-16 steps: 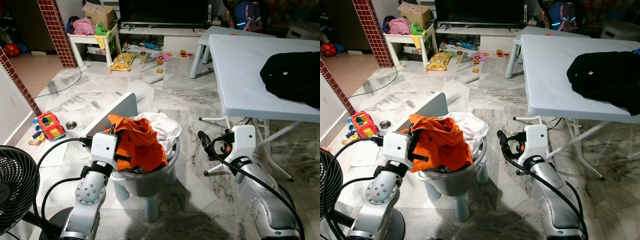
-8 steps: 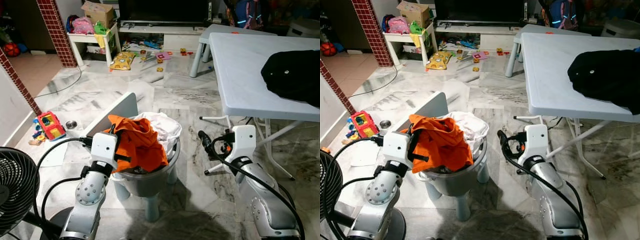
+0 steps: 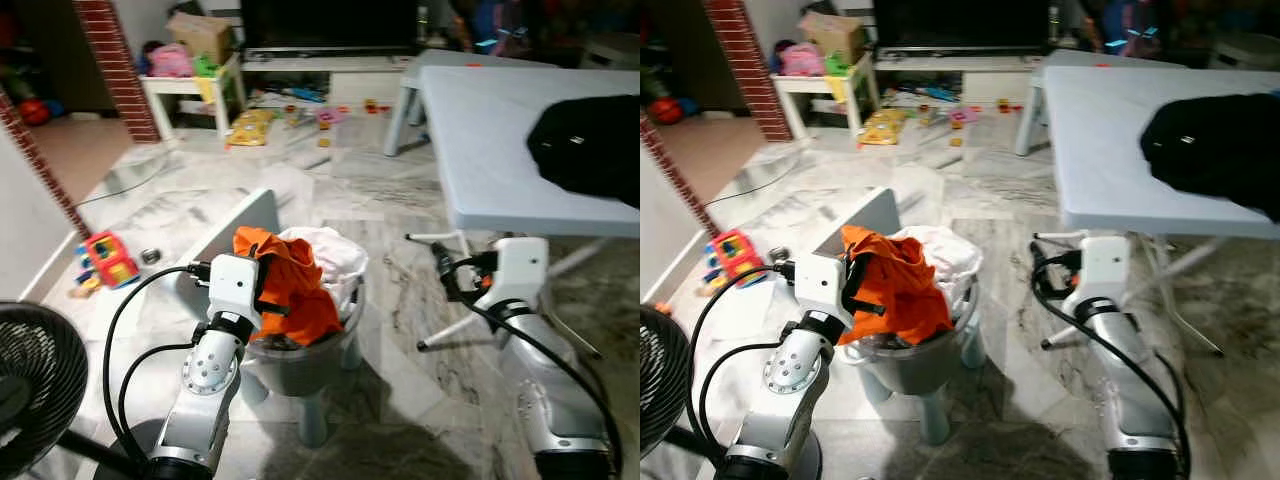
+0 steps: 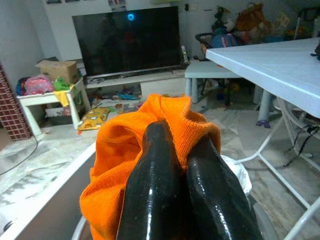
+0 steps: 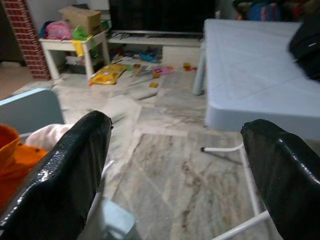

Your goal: Hang hanger

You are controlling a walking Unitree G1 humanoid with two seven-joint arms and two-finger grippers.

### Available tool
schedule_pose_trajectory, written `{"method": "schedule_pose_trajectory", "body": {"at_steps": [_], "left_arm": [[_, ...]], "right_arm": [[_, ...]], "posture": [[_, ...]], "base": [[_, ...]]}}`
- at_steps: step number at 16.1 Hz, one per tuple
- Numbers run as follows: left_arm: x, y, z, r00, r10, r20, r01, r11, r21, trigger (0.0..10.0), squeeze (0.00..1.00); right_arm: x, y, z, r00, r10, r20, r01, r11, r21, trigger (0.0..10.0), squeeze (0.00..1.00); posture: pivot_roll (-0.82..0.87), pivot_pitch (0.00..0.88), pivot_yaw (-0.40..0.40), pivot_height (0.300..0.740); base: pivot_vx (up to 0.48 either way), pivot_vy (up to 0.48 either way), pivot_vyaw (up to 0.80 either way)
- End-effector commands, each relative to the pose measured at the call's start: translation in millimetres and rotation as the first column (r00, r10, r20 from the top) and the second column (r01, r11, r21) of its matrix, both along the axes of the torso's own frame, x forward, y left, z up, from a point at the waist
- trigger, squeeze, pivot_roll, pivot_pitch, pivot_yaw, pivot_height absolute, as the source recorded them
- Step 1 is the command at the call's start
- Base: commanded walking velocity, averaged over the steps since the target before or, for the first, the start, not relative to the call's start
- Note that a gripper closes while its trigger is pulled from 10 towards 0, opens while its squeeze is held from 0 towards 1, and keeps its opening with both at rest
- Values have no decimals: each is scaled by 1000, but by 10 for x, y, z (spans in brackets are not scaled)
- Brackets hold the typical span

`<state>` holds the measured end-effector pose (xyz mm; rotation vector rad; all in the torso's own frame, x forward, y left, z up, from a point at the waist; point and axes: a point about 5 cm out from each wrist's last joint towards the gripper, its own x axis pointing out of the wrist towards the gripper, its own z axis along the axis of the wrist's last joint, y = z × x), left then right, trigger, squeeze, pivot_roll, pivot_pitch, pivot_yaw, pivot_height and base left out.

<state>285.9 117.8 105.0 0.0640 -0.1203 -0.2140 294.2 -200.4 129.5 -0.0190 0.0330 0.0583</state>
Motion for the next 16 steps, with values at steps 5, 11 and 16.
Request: {"method": "schedule_pose_trajectory", "body": {"at_steps": [5,11,16], "left_arm": [[92,46,50,1000,9,14,-9,1000,6,0,0],[121,-63,51,1000,14,19,-14,999,-29,0,0],[108,-73,26,1000,2,13,-2,999,-34,0,0]], "right_arm": [[59,-11,119,997,27,69,-23,998,-53,10000,0],[83,88,68,994,93,49,-89,993,-75,10000,0],[66,121,32,993,109,44,-106,991,-77,10000,0]], "posture": [[-201,0,66,740],[-197,0,32,740],[-202,0,33,740]], "base": [[0,0,0],[0,-442,-69],[0,-444,-750]]}}
